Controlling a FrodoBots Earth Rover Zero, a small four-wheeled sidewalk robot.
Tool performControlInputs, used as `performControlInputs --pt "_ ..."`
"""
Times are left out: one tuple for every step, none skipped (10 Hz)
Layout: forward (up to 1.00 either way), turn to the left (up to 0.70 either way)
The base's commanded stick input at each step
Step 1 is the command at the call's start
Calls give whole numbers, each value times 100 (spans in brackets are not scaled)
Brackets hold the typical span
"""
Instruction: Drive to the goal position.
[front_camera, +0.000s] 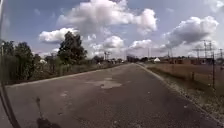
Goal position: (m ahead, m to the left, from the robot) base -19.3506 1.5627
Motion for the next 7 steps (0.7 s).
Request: performControlInputs --pt "4 0" --pt "4 0" --pt "4 0" --pt "4 0" --pt "4 0" --pt "4 0" --pt "4 0"
